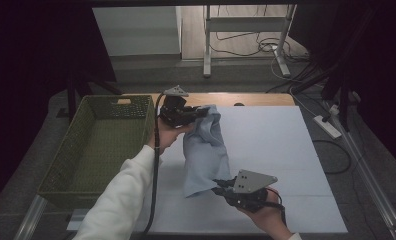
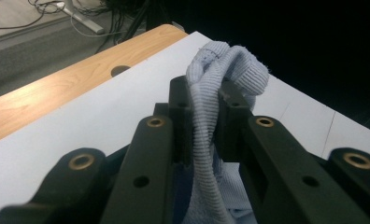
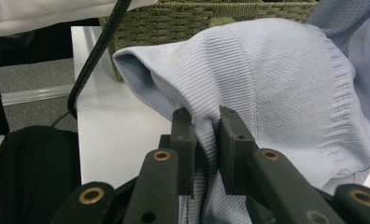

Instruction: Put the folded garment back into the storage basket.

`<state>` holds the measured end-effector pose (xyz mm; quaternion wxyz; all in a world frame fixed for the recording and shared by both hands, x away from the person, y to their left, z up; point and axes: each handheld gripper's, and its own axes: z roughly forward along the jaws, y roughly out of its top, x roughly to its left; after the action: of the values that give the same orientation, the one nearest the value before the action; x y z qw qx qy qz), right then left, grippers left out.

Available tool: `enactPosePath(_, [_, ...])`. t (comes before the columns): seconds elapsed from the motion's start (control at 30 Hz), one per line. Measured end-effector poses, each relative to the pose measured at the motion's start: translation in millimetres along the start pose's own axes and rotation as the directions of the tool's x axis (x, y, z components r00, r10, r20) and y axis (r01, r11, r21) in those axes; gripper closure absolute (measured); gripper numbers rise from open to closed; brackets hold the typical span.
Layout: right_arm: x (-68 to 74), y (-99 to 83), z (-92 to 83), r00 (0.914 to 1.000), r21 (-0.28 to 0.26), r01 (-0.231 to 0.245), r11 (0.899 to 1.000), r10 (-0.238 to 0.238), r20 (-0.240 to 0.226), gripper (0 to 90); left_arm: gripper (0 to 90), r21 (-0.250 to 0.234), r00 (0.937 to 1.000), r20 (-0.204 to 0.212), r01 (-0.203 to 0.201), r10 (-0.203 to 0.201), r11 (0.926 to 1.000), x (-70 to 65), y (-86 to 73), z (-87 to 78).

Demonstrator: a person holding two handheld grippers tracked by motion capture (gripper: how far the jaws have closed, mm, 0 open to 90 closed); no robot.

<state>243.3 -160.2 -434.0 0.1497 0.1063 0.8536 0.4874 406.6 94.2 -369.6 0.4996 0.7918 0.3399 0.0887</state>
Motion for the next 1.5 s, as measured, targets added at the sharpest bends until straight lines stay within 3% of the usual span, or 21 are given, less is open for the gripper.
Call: enactPosePath(1.5, [-2.3,39.1,35.7,0.9978,-0.047,0.044,0.998,-0.047,-0.046,77.8,79.1,-0.049,0.9970,-0.069,0.030,-0.034,0.9983,31.2,-1.9,-60.4])
